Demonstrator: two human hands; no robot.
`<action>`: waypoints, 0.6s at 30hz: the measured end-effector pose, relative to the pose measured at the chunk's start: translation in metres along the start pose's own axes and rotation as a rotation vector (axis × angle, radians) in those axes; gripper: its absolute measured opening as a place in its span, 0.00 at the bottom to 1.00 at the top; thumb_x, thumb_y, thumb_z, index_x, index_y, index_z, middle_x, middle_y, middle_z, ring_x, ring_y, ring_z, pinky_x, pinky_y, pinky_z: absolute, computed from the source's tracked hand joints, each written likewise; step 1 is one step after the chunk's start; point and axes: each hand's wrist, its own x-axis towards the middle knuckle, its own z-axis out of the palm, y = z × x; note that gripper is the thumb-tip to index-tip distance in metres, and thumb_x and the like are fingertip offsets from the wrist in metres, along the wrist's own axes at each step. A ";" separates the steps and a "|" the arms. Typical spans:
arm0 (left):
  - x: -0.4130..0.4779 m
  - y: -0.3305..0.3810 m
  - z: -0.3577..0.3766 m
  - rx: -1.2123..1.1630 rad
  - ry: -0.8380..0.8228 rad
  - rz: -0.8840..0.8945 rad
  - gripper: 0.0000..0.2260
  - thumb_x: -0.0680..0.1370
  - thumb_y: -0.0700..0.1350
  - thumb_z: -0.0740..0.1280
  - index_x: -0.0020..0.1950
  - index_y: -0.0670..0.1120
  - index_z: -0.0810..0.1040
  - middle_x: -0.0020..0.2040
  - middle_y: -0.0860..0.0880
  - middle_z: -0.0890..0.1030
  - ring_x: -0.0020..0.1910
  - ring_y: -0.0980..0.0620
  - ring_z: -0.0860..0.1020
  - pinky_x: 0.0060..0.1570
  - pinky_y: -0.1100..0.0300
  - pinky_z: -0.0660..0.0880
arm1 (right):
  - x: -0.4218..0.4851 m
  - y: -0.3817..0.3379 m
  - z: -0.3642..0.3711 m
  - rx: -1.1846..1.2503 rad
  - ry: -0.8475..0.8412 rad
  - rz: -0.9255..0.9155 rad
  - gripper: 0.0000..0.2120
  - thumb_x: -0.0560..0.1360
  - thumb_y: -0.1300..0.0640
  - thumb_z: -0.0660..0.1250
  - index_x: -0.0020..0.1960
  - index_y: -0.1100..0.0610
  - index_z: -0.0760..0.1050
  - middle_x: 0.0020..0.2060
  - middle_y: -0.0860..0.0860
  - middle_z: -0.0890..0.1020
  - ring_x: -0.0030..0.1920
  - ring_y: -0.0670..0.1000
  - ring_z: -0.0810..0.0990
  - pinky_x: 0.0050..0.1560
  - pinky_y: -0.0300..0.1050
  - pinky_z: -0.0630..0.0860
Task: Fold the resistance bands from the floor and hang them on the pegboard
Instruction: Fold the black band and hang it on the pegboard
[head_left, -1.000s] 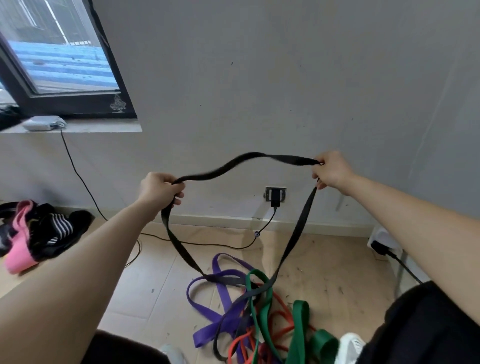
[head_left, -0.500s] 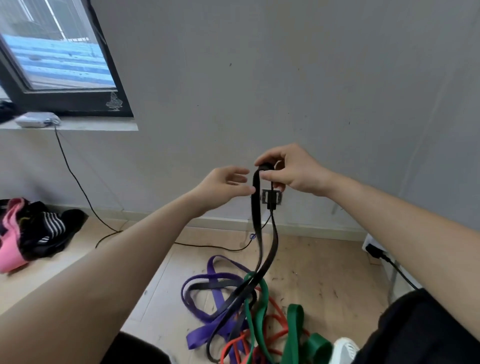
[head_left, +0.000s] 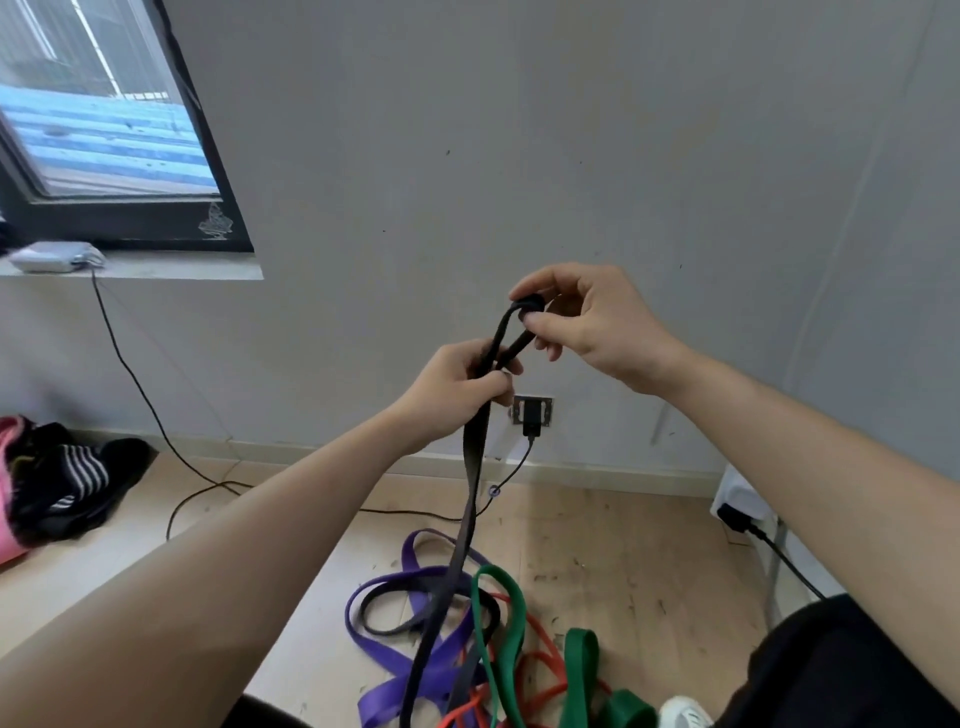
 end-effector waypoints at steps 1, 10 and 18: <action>0.000 -0.002 -0.004 0.050 0.000 0.018 0.07 0.80 0.36 0.65 0.55 0.44 0.81 0.41 0.46 0.84 0.44 0.49 0.84 0.52 0.58 0.79 | 0.001 0.002 -0.004 0.017 0.012 0.013 0.08 0.75 0.69 0.70 0.52 0.59 0.81 0.39 0.54 0.83 0.31 0.50 0.80 0.35 0.43 0.79; -0.005 -0.023 -0.043 0.312 0.016 0.030 0.07 0.80 0.40 0.67 0.53 0.51 0.82 0.41 0.47 0.84 0.44 0.47 0.84 0.53 0.51 0.80 | 0.008 0.019 -0.029 0.506 0.246 0.266 0.13 0.76 0.76 0.62 0.46 0.61 0.79 0.41 0.58 0.81 0.31 0.50 0.80 0.36 0.39 0.79; -0.008 -0.016 -0.057 -0.096 0.127 -0.054 0.05 0.79 0.41 0.73 0.53 0.43 0.84 0.44 0.43 0.80 0.43 0.46 0.85 0.57 0.51 0.83 | -0.003 0.062 -0.047 0.388 0.105 0.490 0.12 0.76 0.73 0.65 0.52 0.58 0.74 0.44 0.56 0.82 0.39 0.55 0.81 0.41 0.45 0.83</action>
